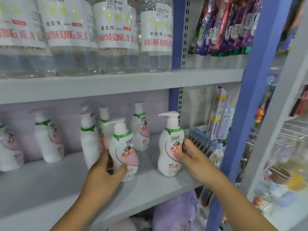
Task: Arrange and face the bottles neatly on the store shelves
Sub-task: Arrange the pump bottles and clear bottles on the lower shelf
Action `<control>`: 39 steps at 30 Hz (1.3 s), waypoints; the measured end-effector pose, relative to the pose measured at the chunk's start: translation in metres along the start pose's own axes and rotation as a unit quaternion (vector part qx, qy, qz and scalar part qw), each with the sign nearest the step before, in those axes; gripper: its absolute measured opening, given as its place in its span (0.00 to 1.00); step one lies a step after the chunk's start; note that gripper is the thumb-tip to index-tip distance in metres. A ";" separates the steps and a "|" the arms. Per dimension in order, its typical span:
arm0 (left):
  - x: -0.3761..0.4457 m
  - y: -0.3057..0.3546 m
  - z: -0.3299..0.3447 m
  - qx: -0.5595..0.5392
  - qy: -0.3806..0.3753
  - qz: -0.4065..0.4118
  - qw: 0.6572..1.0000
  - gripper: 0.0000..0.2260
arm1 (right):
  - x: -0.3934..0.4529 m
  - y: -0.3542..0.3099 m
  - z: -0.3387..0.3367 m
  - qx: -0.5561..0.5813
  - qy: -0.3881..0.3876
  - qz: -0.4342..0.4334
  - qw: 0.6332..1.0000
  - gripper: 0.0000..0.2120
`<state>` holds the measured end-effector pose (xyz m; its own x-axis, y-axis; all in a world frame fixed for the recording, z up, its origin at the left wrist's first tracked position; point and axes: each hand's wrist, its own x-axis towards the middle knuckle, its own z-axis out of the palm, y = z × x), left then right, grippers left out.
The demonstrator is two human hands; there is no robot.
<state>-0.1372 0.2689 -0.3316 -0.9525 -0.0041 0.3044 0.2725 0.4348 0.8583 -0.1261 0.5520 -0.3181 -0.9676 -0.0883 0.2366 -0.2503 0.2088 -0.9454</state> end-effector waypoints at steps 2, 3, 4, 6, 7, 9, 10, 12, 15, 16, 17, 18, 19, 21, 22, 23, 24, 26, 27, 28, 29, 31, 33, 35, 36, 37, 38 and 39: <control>0.012 0.005 0.013 0.009 -0.016 0.011 1.000 0.17 | -0.002 0.000 -0.001 -0.010 0.008 0.006 1.000 0.24; 0.019 0.009 0.019 0.010 -0.029 0.009 0.999 0.17 | -0.003 0.001 0.005 -0.014 0.026 0.012 1.000 0.25; 0.026 0.012 0.025 0.005 -0.043 0.002 0.999 0.17 | -0.003 0.001 0.013 -0.020 0.054 0.014 0.998 0.27; 0.040 0.011 0.034 -0.014 -0.069 -0.013 0.997 0.18 | -0.001 0.005 0.031 -0.070 0.117 0.010 0.991 0.36; 0.045 0.011 0.038 -0.020 -0.078 -0.018 0.997 0.17 | 0.001 0.010 0.036 -0.091 0.138 -0.001 0.986 0.38; 0.055 0.011 0.044 -0.021 -0.084 -0.024 0.996 0.18 | 0.004 0.015 0.039 -0.112 0.159 -0.015 0.981 0.35; 0.059 0.013 0.048 -0.018 -0.084 -0.026 0.996 0.18 | 0.005 0.015 0.033 -0.112 0.167 -0.014 0.979 0.33; 0.066 0.021 0.059 -0.015 -0.097 -0.024 0.995 0.18 | 0.006 0.018 0.016 -0.118 0.179 -0.011 0.977 0.31; 0.074 0.037 0.082 -0.030 -0.119 -0.007 0.992 0.19 | 0.006 0.024 -0.012 -0.130 0.205 -0.008 0.970 0.30; 0.077 0.041 0.091 -0.031 -0.129 0.003 0.991 0.19 | 0.006 0.027 -0.019 -0.122 0.219 -0.002 0.968 0.30; 0.081 0.045 0.098 -0.029 -0.142 0.012 0.989 0.19 | 0.006 0.029 -0.023 -0.113 0.231 0.002 0.966 0.30; 0.084 0.049 0.104 -0.027 -0.155 0.016 0.987 0.18 | 0.006 0.030 -0.025 -0.108 0.241 0.005 0.964 0.30; 0.089 0.052 0.109 -0.031 -0.164 0.019 0.986 0.18 | 0.006 0.032 -0.027 -0.107 0.248 0.006 0.963 0.29; 0.095 0.053 0.116 -0.059 -0.172 0.015 0.983 0.19 | 0.007 0.034 -0.029 -0.110 0.255 0.010 0.961 0.27; 0.096 0.052 0.119 -0.082 -0.177 0.013 0.981 0.20 | 0.006 0.035 -0.029 -0.112 0.255 0.010 0.960 0.28; 0.095 0.049 0.122 -0.112 -0.183 0.008 0.977 0.20 | 0.005 0.036 -0.028 -0.119 0.254 0.009 0.960 0.30; 0.093 0.046 0.125 -0.144 -0.188 -0.001 0.972 0.20 | 0.004 0.037 -0.026 -0.127 0.250 0.002 0.960 0.32; 0.089 0.042 0.131 -0.182 -0.193 -0.005 0.964 0.17 | 0.002 0.038 -0.023 -0.139 0.236 -0.021 0.961 0.35; 0.088 0.042 0.133 -0.186 -0.194 0.002 0.963 0.17 | 0.001 0.038 -0.021 -0.148 0.229 -0.028 0.962 0.35; 0.087 0.043 0.136 -0.187 -0.193 0.008 0.963 0.17 | 0.001 0.037 -0.019 -0.154 0.223 -0.028 0.962 0.33; 0.086 0.045 0.138 -0.184 -0.191 0.014 0.964 0.17 | 0.000 0.036 -0.018 -0.160 0.218 -0.026 0.962 0.32; 0.087 0.046 0.142 -0.192 -0.195 0.021 0.962 0.17 | 0.000 0.035 -0.016 -0.174 0.225 -0.030 0.958 0.32; 0.088 0.046 0.144 -0.207 -0.205 0.022 0.956 0.18 | 0.001 0.036 -0.015 -0.190 0.234 -0.035 0.953 0.32; 0.089 0.045 0.144 -0.214 -0.212 0.024 0.953 0.18 | 0.002 0.037 -0.014 -0.197 0.235 -0.035 0.951 0.32; 0.088 0.045 0.144 -0.218 -0.213 0.023 0.952 0.18 | 0.002 0.039 -0.014 -0.199 0.238 -0.038 0.950 0.32; 0.086 0.047 0.144 -0.216 -0.214 0.022 0.952 0.17 | 0.003 0.040 -0.014 -0.202 0.240 -0.041 0.949 0.33; 0.084 0.050 0.144 -0.209 -0.216 0.021 0.953 0.17 | 0.003 0.041 -0.014 -0.205 0.242 -0.044 0.947 0.33; 0.081 0.052 0.142 -0.198 -0.219 0.023 0.955 0.16 | 0.004 0.042 -0.015 -0.205 0.244 -0.045 0.947 0.33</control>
<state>-0.2198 0.4195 -0.3206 -0.8803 0.4214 0.2179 0.2629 0.0510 0.9635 -0.1406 0.5746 -0.3535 -0.8172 0.3152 0.4826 -0.2283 0.5918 -0.7731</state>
